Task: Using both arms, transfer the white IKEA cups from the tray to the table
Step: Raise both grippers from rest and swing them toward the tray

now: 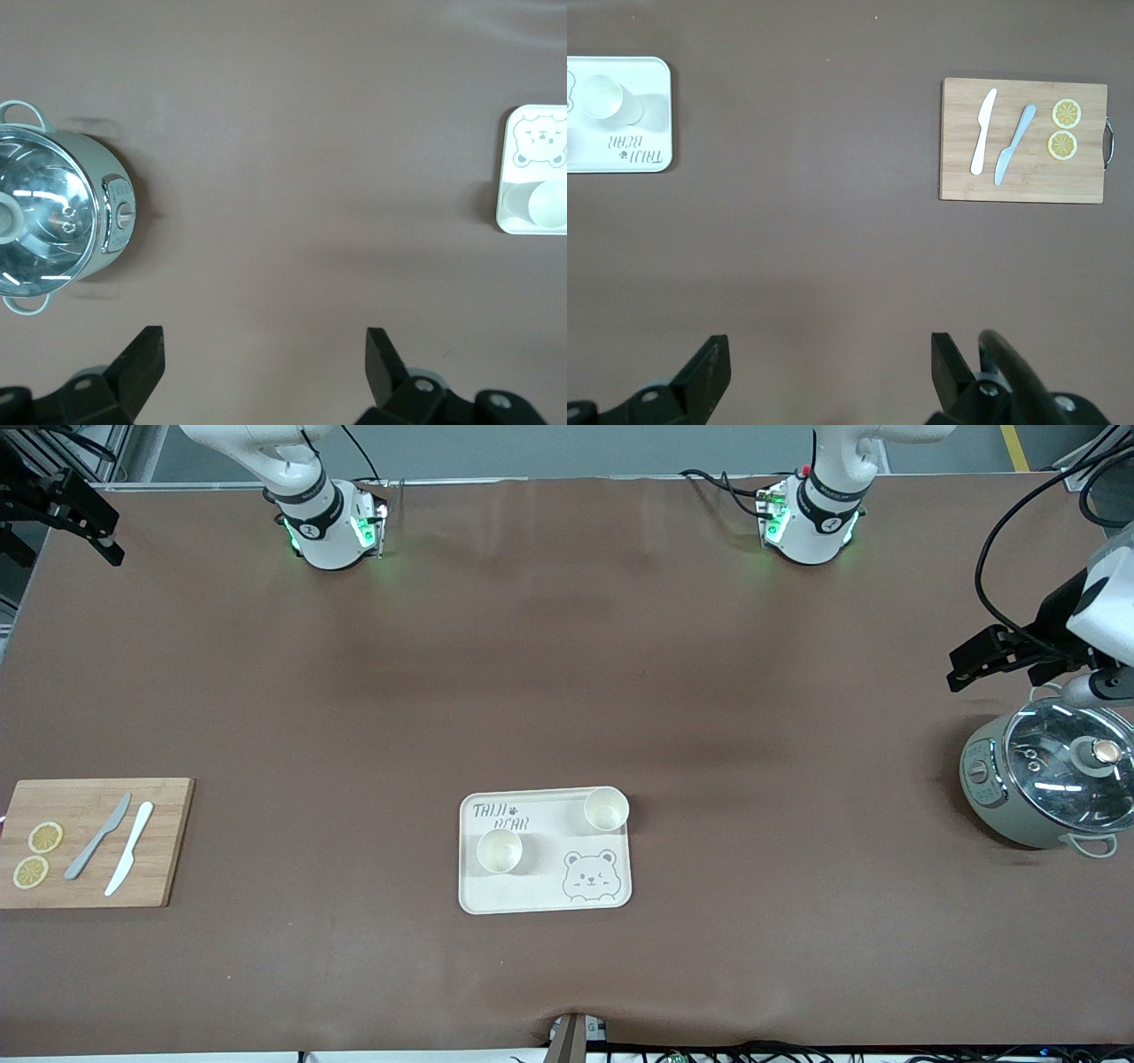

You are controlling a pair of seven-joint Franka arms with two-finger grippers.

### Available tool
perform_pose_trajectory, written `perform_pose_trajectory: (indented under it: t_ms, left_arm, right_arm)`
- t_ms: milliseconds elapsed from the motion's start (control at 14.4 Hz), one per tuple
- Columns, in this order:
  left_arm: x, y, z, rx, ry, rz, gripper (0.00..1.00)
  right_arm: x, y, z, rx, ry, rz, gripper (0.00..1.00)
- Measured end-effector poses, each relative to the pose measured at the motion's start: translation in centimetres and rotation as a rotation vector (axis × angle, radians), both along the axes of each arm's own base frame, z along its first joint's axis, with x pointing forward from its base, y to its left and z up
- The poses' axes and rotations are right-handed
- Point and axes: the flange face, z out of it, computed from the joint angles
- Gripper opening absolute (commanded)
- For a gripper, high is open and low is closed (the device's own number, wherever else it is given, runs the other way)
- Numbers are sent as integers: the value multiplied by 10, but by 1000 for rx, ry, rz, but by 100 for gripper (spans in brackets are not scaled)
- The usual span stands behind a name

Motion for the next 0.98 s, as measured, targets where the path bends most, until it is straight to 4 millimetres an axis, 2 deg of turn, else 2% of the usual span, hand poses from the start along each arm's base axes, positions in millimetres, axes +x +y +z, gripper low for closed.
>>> perform_pose_trajectory:
  t_ms: [139,348,557,697,975]
  left_arm:
    - [6,-2,-14,5,24,-1,100]
    - [23,-6,-46,15,57,-3,100]
    - [42,-17,-77,21,56,-15,100]
    - [53,-28,-94,11,44,-26,100]
    - [76,-41,-142,-35,41,-19,100]
  right_arm:
    - [0,0,0,0,-2,0,100]
    - [4,1,3,3,-36,3,100]
    - [14,12,-4,7,-38,17,100]
    - [33,33,-21,15,-34,-6,100]
    - [79,96,-60,39,-33,-78,100]
